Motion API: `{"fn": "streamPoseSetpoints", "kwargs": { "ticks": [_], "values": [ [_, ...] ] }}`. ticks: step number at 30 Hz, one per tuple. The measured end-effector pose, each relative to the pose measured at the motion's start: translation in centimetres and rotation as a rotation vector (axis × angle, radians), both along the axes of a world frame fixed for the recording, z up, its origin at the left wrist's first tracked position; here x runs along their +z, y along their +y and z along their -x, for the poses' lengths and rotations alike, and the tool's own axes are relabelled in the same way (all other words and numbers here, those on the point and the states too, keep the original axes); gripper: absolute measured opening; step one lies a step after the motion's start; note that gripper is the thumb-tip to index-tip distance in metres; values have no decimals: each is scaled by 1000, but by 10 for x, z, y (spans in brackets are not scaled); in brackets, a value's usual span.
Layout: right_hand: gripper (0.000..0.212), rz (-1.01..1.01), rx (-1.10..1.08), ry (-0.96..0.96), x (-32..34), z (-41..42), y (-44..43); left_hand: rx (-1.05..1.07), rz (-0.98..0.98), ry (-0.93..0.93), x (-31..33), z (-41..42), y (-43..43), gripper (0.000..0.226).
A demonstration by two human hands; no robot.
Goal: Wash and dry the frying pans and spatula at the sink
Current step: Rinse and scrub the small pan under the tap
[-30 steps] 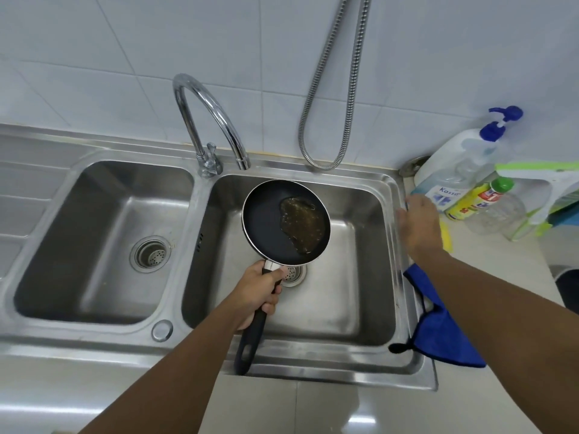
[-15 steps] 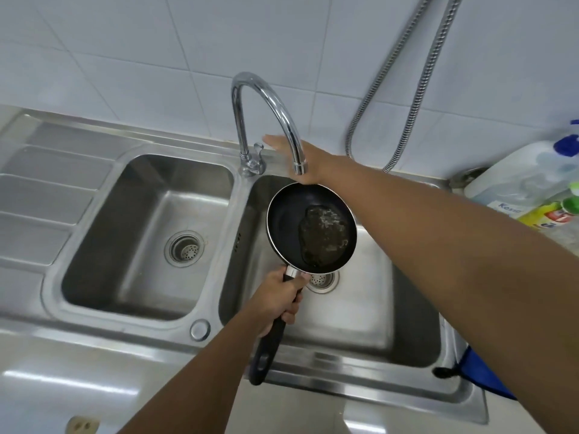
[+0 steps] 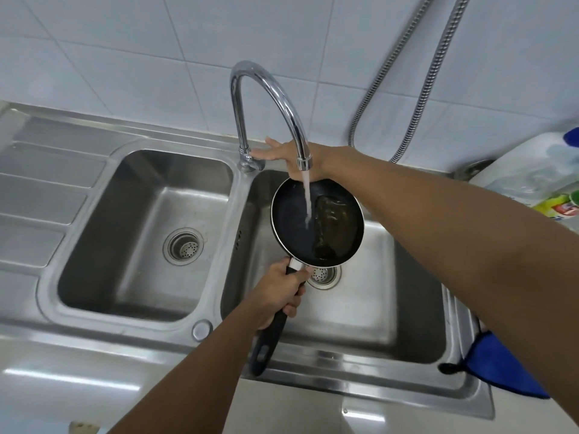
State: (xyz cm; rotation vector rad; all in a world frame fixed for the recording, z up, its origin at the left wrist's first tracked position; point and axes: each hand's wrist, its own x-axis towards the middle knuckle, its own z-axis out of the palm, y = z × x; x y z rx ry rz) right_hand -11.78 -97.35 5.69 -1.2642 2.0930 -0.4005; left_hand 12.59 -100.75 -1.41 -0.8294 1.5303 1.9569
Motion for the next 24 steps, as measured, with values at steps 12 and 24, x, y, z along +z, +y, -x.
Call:
{"fn": "streamPoseSetpoints", "kwargs": {
  "ticks": [12, 24],
  "values": [
    [62, 163, -165, 171, -88, -102, 78, -18, 63, 13, 7, -1, 2, 14],
    [74, 24, -480, 24, -107, -119, 109, -43, 261, 63, 2, 1, 7, 12]
  ]
}}
